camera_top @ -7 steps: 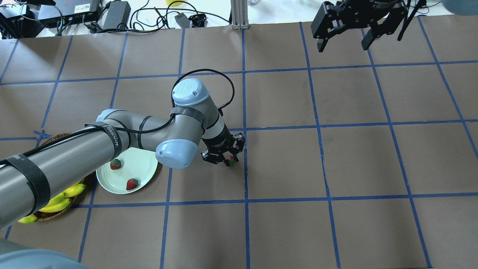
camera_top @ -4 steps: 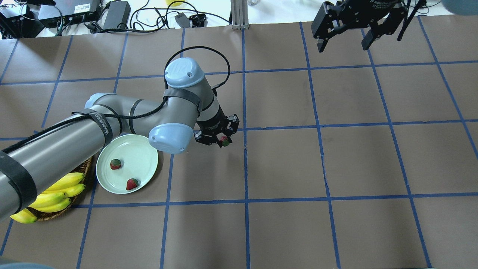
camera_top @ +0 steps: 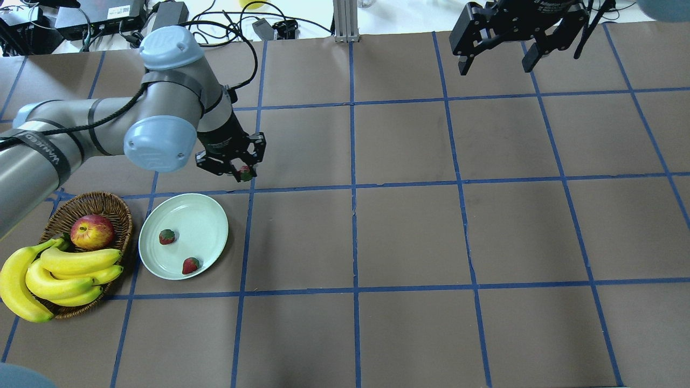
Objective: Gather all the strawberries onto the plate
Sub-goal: 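Carry the last strawberry to the green plate and release it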
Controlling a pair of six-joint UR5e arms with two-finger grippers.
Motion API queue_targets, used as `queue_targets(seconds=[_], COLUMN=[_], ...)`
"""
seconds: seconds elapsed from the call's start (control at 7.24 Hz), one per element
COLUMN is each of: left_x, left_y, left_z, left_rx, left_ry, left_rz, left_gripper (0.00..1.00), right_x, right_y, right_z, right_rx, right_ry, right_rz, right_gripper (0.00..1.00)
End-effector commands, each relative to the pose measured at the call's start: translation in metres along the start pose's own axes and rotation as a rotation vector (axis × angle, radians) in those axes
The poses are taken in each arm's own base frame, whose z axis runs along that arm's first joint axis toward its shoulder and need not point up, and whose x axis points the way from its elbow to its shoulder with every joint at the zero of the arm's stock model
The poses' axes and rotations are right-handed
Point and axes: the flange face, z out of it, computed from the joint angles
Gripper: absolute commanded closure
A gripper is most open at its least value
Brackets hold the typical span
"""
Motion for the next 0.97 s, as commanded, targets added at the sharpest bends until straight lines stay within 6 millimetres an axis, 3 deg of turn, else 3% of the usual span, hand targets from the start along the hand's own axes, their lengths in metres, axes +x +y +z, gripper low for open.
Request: queue_targets(seconds=[0.0,0.28,0.41,0.55,0.69,0.83], left_x=[-0.058,-0.085,-0.094,-0.094,-0.094,-0.094], left_y=[0.007,0.004,0.001,-0.001,-0.007,-0.015], left_z=[0.035,0.062,0.065,0.063,0.052,0.026], left_rx=[-0.128,-0.154,-0.158,-0.151,-0.119,-0.063], left_ry=[-0.088,-0.100,-0.094,-0.092,-0.088,-0.091], left_rz=[0.117,0.167,0.161,0.159,0.163,0.171], left_gripper=[1.00,1.00,1.00,0.69,0.01,0.00], right_x=[-0.001,0.000,-0.001,-0.001,-0.001,-0.001], right_y=[0.001,0.000,0.000,0.000,0.001,0.000], right_z=[-0.001,0.000,0.000,0.000,-0.001,0.000], right_rx=[0.001,0.000,0.000,0.000,0.001,0.000], right_ry=[0.000,0.000,0.000,0.000,0.000,0.000], right_rz=[-0.003,-0.002,-0.003,-0.003,-0.003,-0.003], right_gripper=[0.00,0.00,0.00,0.00,0.00,0.00])
